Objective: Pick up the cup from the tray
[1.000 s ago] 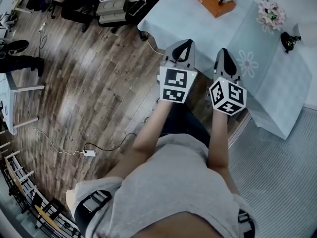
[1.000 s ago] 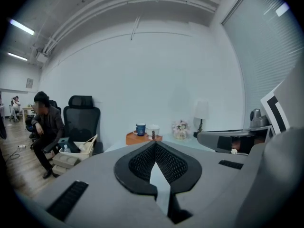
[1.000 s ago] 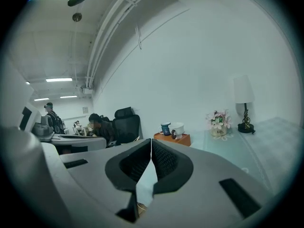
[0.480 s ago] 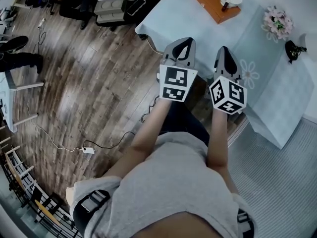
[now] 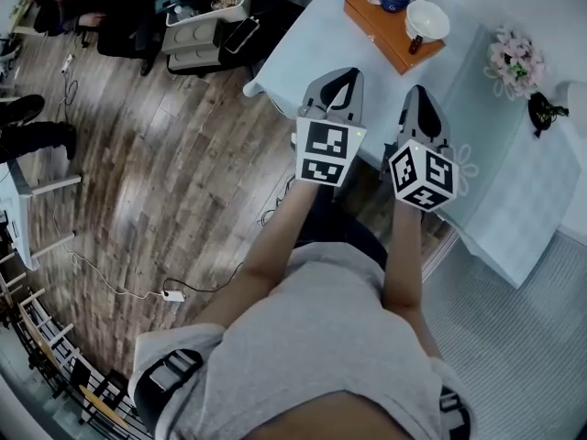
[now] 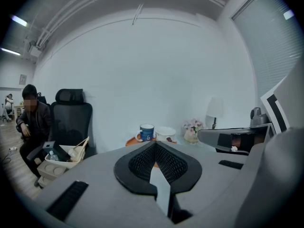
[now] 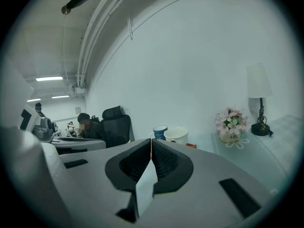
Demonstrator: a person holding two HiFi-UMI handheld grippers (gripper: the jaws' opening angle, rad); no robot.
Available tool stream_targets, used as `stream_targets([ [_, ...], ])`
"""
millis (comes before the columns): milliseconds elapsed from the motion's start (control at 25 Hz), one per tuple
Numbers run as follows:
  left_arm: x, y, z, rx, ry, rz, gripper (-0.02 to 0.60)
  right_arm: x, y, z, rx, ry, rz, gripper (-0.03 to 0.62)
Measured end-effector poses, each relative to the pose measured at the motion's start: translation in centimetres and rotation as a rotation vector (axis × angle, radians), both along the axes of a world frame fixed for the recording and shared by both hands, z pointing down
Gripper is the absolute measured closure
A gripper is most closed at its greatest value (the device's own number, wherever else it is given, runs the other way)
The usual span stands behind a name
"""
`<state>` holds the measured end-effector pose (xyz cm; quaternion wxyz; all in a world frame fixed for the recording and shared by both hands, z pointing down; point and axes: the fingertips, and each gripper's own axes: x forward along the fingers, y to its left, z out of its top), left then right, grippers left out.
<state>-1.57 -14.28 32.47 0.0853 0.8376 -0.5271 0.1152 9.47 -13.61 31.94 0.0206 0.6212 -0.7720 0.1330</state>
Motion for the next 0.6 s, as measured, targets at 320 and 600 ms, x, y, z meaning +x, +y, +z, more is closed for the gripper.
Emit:
stream_targets([
  [320,0.0,-7.3,0.9,-0.031,0.005,0.064,0.575,0.8,-6.7,1.1,-0.044,0.017,0.099,0.585],
  [600,0.3,-12.1,2.0,-0.057,0.006,0.111,0.575,2.1,-10.6,2.8,-0.093,0.014,0.218,0.585],
])
